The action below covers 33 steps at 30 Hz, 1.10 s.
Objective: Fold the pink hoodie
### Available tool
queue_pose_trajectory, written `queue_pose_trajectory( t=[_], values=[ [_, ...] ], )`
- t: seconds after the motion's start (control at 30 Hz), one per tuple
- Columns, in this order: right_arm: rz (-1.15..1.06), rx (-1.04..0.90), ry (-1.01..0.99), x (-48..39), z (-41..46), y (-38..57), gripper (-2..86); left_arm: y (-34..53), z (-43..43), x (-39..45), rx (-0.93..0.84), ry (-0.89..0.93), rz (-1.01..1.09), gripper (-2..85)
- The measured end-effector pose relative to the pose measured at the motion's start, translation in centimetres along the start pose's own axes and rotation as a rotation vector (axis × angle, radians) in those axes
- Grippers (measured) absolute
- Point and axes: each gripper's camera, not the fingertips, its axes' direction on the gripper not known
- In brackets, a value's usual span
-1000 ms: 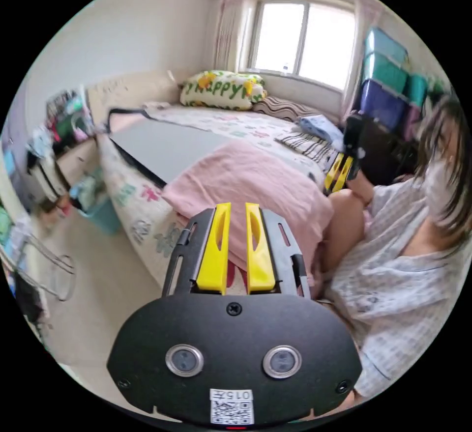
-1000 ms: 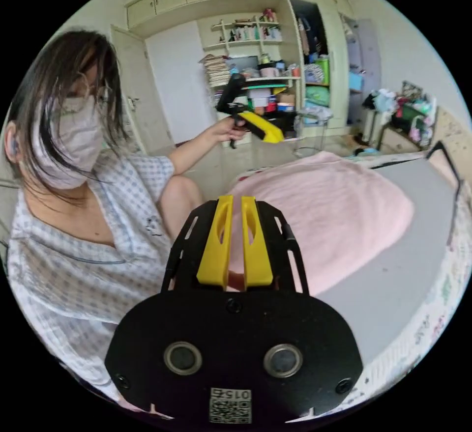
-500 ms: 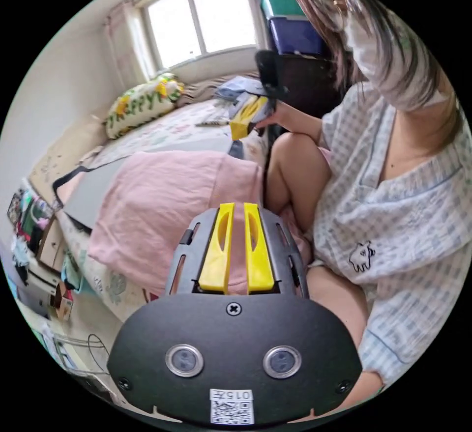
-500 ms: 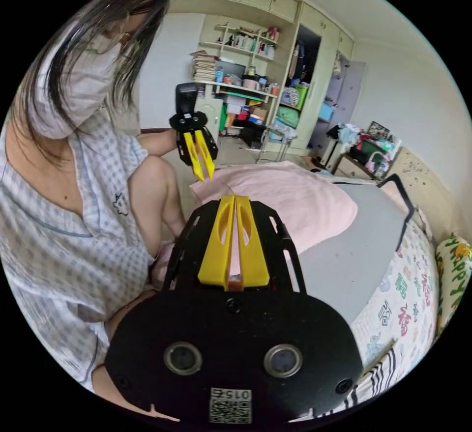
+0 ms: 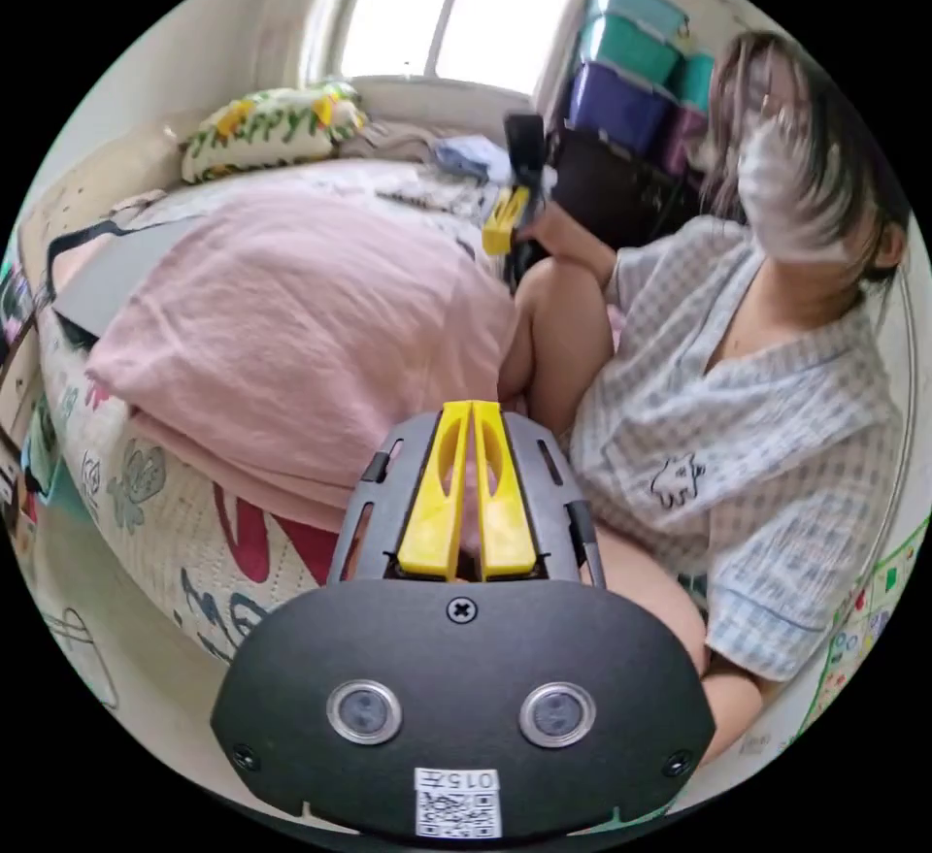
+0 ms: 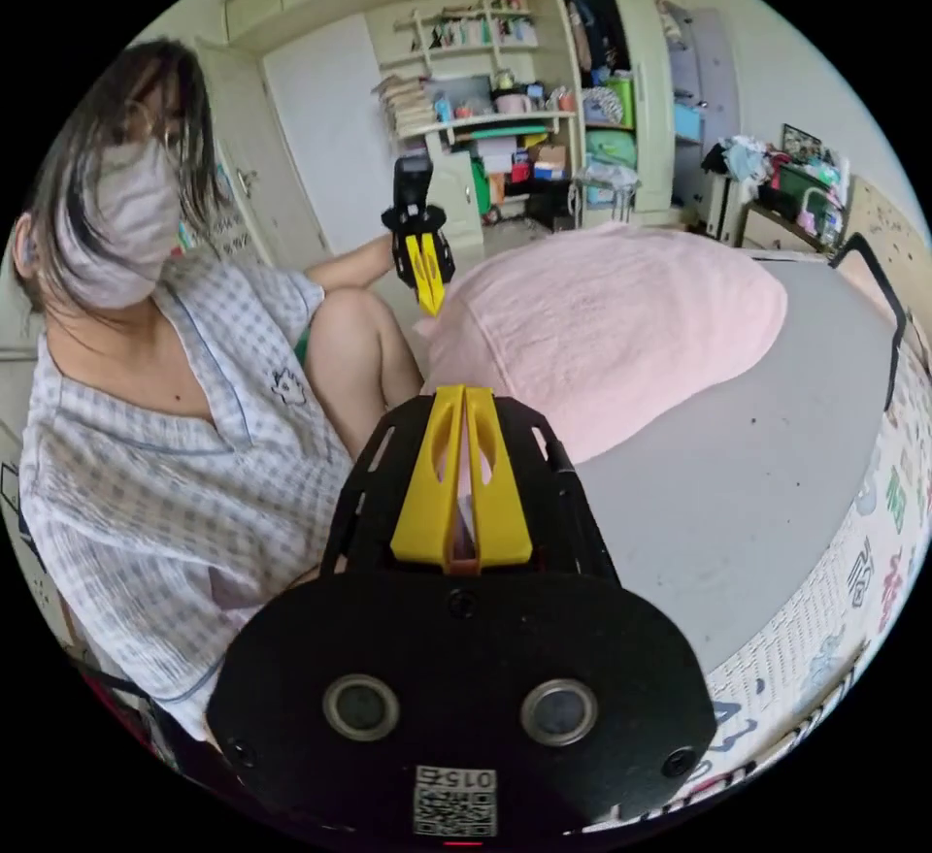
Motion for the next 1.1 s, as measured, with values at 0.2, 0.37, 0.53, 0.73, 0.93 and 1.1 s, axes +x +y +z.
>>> queue_pose_trajectory(
  t=[0.2, 0.37, 0.53, 0.73, 0.93, 1.1],
  values=[
    [0.381, 0.437, 0.144, 6.6, -7.8, 2.0, 2.1, 7.0, -9.0, -9.3, 0.572, -0.129, -0.585, 8.0],
    [0.632, 0.404, 0.161, 12.9, -7.7, 0.9, 14.7, 13.7, -8.2, -17.2, 0.673, -0.062, -0.994, 14.6],
    [0.687, 0.313, 0.050, 17.1, -5.9, -0.7, 18.9, 13.9, -7.6, -19.8, 0.612, -0.040, -1.002, 17.3],
    [0.695, 0.286, -0.029, 19.7, -6.1, -1.5, 21.1, 13.7, -6.9, -20.8, 0.546, 0.084, -0.893, 17.0],
    [0.726, 0.321, -0.066, 20.9, -7.4, -0.5, 19.8, 13.9, -6.2, -21.8, 0.469, 0.088, -0.870, 16.1],
    [0.710, 0.311, -0.023, 20.3, -7.7, -1.0, 17.9, 13.1, -5.2, -22.3, 0.402, 0.108, -0.834, 15.0]
  ],
)
